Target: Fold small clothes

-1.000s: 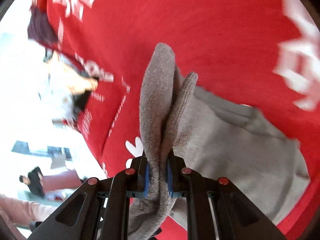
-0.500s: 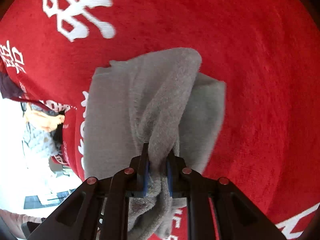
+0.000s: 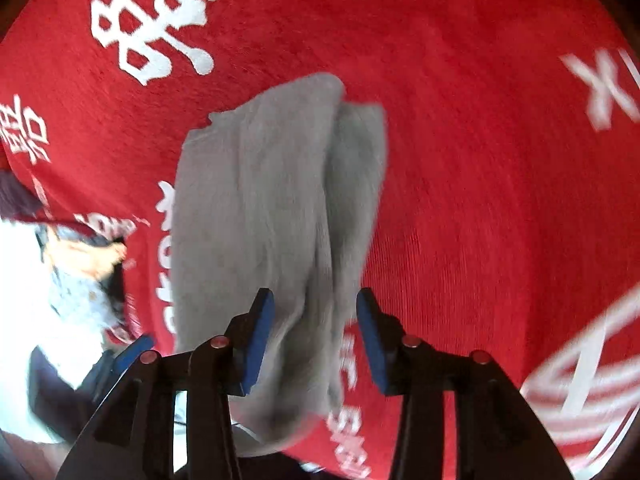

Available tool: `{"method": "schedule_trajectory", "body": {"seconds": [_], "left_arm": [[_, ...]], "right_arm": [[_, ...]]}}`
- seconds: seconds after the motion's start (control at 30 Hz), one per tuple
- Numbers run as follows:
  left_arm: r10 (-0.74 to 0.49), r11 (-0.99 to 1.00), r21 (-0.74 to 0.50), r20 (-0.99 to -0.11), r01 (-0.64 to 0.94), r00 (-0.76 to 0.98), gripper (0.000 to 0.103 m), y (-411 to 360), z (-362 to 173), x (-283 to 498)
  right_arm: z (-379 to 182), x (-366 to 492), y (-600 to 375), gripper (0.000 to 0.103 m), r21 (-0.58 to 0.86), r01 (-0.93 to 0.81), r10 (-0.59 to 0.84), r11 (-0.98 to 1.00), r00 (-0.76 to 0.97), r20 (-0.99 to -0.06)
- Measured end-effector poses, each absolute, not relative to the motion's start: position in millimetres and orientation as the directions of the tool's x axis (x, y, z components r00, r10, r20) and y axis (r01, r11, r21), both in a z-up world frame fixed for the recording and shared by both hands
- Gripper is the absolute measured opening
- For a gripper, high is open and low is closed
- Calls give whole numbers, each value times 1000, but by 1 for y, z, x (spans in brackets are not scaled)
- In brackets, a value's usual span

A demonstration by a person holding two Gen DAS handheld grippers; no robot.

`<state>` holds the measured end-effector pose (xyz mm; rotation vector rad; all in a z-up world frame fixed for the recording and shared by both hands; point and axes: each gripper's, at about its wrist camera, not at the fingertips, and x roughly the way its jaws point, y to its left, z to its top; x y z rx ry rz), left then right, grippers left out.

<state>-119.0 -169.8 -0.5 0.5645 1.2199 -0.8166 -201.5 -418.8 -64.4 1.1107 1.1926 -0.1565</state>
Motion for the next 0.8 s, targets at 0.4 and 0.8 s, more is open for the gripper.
{"method": "schedule_trajectory", "body": {"seconds": [0.4,0.8], "left_arm": [[-255,801,-227,-967,554,-28,69,-111,-47,-45],[-261,762,-226,-965,607,-32,69,-82,-40,-27]], "right_arm": [[-90,-229,-297,50,820,555,637,140,584,-504],[-94,-183,-260,58,872,470,460,136,750,-476]]}}
